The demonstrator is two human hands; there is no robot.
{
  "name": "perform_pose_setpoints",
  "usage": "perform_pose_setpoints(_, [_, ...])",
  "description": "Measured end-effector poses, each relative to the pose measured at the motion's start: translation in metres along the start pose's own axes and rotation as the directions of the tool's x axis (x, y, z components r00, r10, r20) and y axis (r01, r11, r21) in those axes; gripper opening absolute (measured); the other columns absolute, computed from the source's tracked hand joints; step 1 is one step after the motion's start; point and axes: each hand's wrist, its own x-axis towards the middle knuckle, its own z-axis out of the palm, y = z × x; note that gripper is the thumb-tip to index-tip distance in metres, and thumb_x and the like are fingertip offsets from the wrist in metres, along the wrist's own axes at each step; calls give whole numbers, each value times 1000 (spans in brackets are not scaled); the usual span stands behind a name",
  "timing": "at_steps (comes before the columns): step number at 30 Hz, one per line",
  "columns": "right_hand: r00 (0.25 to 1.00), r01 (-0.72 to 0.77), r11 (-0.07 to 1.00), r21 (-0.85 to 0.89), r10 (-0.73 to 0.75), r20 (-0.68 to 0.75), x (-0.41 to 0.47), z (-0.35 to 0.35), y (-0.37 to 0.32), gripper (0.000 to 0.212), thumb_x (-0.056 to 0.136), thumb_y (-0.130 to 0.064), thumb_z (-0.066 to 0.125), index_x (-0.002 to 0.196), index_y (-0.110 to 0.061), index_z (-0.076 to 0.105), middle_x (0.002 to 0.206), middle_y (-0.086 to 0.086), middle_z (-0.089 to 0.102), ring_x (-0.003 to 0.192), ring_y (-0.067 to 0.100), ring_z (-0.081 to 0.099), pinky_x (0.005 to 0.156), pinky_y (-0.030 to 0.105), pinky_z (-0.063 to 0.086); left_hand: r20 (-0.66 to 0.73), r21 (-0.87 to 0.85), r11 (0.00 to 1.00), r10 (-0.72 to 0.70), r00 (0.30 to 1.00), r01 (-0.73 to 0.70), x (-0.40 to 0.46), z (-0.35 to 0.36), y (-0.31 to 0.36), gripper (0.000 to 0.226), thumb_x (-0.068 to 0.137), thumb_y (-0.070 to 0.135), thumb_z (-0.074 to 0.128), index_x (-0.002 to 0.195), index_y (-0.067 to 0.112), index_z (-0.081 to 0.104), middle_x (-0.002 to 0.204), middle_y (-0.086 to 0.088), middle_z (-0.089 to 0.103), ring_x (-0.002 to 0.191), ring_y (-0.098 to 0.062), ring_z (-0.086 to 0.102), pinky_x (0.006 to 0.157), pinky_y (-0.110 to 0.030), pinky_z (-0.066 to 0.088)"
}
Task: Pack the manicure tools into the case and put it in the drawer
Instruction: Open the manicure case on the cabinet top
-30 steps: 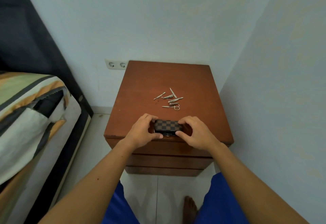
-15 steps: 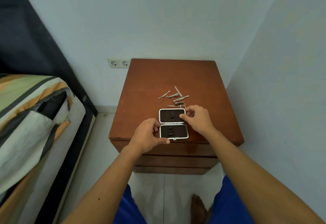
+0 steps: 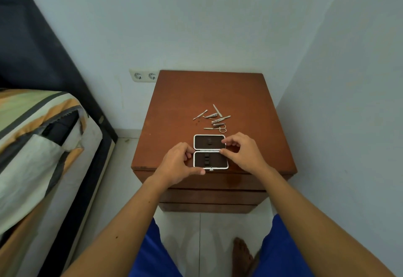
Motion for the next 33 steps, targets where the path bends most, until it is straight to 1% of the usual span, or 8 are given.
perform_pose_setpoints(3, [998, 53, 995, -84, -51, 30, -9, 1, 1, 23, 84, -36, 84, 106, -30, 79, 107, -8, 61, 104, 12, 53, 89, 26, 39, 13, -14, 1000, 28, 1000, -28, 1, -2, -4, 58, 70, 40, 98, 114, 23, 64, 104, 8, 59, 91, -12, 56, 74, -23, 48])
perform_pose_setpoints(6, [997, 73, 992, -99, -72, 10, -19, 5, 2, 22, 86, -36, 82, 106, -28, 79, 106, -7, 60, 104, 14, 53, 92, 27, 41, 36, -24, 999, 46, 998, -45, 1, -6, -6, 56, 74, 38, 96, 119, 24, 66, 104, 11, 59, 92, -12, 56, 74, -21, 48])
perform_pose_setpoints(11, [998, 64, 990, -125, -64, 3, -15, 3, -1, 16, 92, -30, 76, 107, -27, 80, 105, -10, 63, 101, 12, 54, 91, 29, 44, 51, 58, 994, 91, 995, -94, -3, -1, -6, 58, 66, 57, 95, 103, 28, 61, 99, 12, 60, 92, -8, 54, 72, -27, 46])
perform_pose_setpoints(16, [1000, 12, 998, -64, -12, -8, 7, -2, -3, 18, 85, -24, 83, 103, -26, 79, 94, -12, 68, 88, 13, 60, 86, 39, 54, 3, 27, 973, 230, 973, -230, -7, 5, -14, 35, 79, 51, 88, 99, 28, 69, 95, 16, 63, 90, -5, 56, 74, -25, 47])
perform_pose_setpoints(19, [998, -51, 999, 2, 51, -33, 17, -1, 0, 20, 79, -28, 89, 97, -25, 80, 90, -10, 67, 81, 11, 62, 79, 36, 56, -149, -42, 986, 154, 977, -162, 6, 0, -16, 34, 87, 38, 85, 115, 26, 69, 101, 11, 64, 88, -8, 60, 72, -22, 50])
perform_pose_setpoints(22, [996, -81, 997, 13, 82, -40, 25, 1, 2, 12, 80, -30, 88, 89, -25, 82, 88, -10, 66, 76, 8, 59, 71, 29, 51, -144, -41, 997, 64, 987, -71, 26, -5, -14, 42, 90, 29, 85, 128, 22, 69, 107, 7, 66, 81, -10, 62, 71, -17, 47])
perform_pose_setpoints(25, [993, -105, 994, 10, 106, -53, 32, 3, 1, 12, 81, -31, 88, 89, -25, 83, 85, -10, 66, 70, 6, 58, 66, 21, 43, -77, -24, 998, 48, 996, -50, 35, -10, -14, 40, 86, 30, 88, 123, 22, 76, 101, 7, 67, 76, -11, 61, 65, -14, 43])
perform_pose_setpoints(33, [982, -129, 991, 22, 131, -137, 49, 13, 1, 18, 74, -41, 91, 81, -26, 82, 82, -8, 67, 73, 5, 61, 67, 24, 46, -114, -122, 988, 85, 990, -99, 23, -2, -28, 57, 66, 52, 91, 106, 16, 75, 92, 7, 69, 84, -11, 61, 67, -15, 46])
